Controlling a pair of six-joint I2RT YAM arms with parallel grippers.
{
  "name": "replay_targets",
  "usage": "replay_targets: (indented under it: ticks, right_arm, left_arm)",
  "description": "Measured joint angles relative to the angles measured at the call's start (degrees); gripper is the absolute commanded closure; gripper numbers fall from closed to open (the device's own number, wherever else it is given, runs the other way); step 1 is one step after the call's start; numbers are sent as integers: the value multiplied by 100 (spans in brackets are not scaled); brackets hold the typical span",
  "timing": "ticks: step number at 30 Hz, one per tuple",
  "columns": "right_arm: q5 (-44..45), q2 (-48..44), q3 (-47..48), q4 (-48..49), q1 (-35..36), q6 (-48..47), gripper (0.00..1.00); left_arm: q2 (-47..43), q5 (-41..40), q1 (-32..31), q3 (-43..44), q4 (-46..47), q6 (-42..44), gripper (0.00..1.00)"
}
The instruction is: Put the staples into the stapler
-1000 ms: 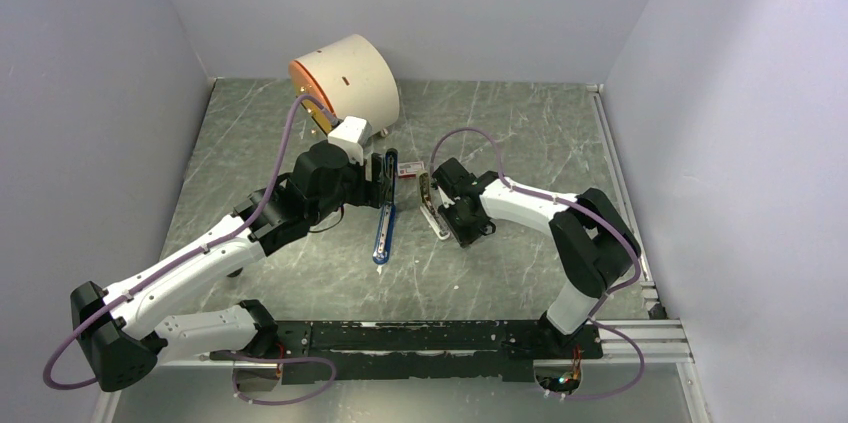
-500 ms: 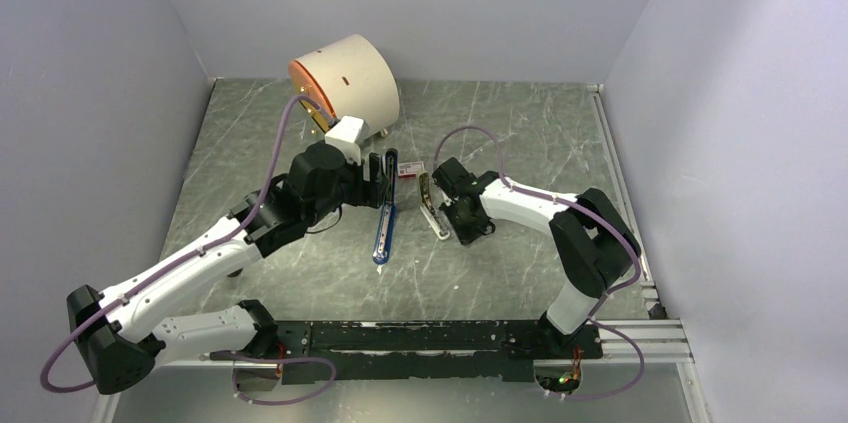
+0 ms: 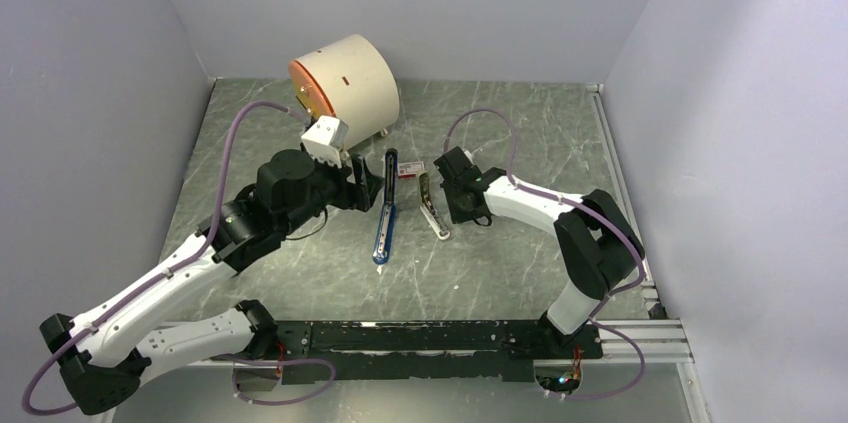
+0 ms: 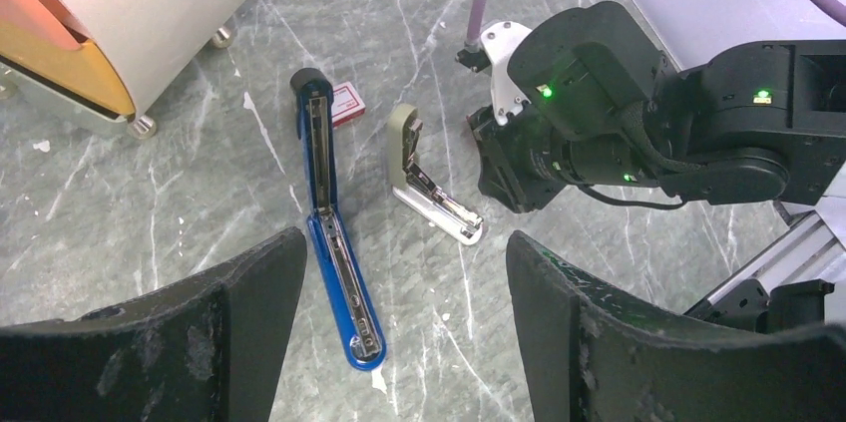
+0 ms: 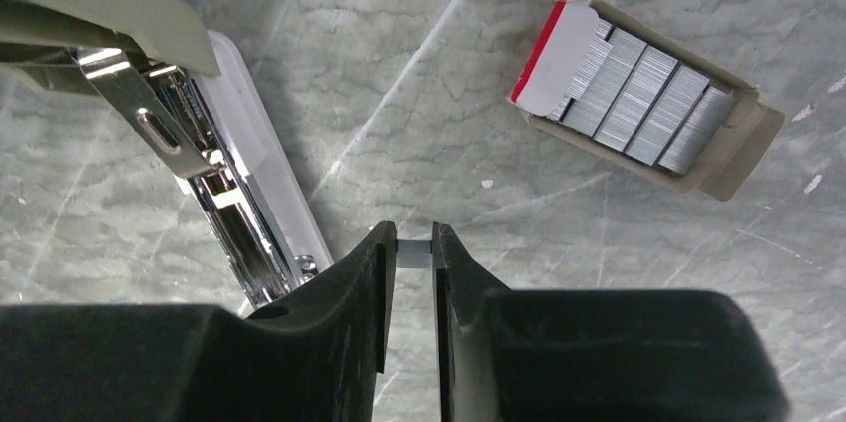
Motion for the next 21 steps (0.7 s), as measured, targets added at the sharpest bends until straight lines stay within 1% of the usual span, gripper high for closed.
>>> replay_targets:
  ticks: [6,14,21]
  right_arm:
    - [68,-2,-107,175,0,247,74]
    - [164,-2,-225,-92,-22,393,72]
    - [7,-151,-385,-131,-70,415,58]
  left_arm:
    - [-46,0,0,0,-33,0,21]
    - [-2,-66,0,2,-39,2,22]
    - [55,-166,0,0,-59,26,22]
